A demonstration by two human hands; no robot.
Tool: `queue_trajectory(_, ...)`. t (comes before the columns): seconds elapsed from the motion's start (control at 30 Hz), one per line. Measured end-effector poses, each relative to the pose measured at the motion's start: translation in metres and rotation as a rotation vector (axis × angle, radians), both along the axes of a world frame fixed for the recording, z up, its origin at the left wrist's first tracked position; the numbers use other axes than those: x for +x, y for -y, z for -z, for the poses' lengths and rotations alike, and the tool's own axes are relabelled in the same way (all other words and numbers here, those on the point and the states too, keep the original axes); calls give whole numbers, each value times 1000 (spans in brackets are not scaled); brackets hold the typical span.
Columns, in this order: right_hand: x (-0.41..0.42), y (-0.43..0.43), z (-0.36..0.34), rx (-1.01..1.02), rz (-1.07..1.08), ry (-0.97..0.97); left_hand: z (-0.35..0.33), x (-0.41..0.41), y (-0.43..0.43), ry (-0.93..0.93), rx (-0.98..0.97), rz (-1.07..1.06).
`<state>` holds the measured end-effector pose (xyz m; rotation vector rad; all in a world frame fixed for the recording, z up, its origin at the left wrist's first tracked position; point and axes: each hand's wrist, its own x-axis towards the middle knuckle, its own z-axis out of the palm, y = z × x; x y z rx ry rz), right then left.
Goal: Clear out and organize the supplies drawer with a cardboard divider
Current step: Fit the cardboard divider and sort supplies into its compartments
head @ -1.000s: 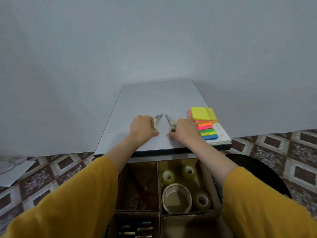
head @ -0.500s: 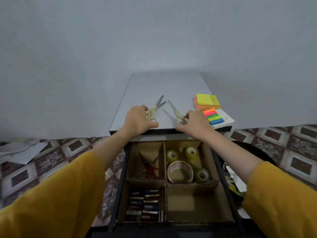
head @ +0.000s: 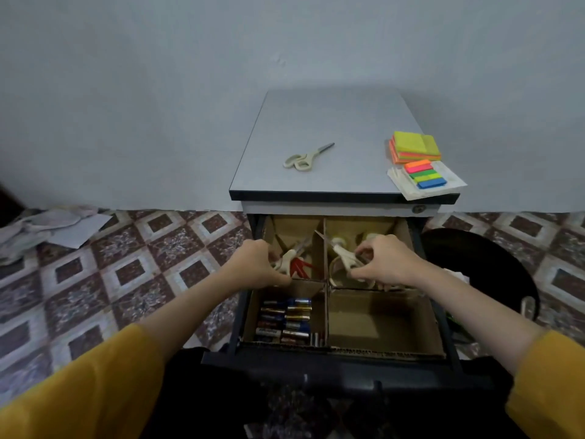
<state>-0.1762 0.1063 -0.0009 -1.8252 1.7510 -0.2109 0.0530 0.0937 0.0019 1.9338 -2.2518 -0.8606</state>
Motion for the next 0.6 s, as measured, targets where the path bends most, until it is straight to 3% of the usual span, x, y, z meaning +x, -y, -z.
queue_trajectory(0.3, -13, 41, 36, 15, 71, -87, 42, -20, 34, 175, -45, 69)
queue_trajectory(0.6, -30, 60, 69, 53, 94, -48, 76, -29, 67, 334, -71, 136)
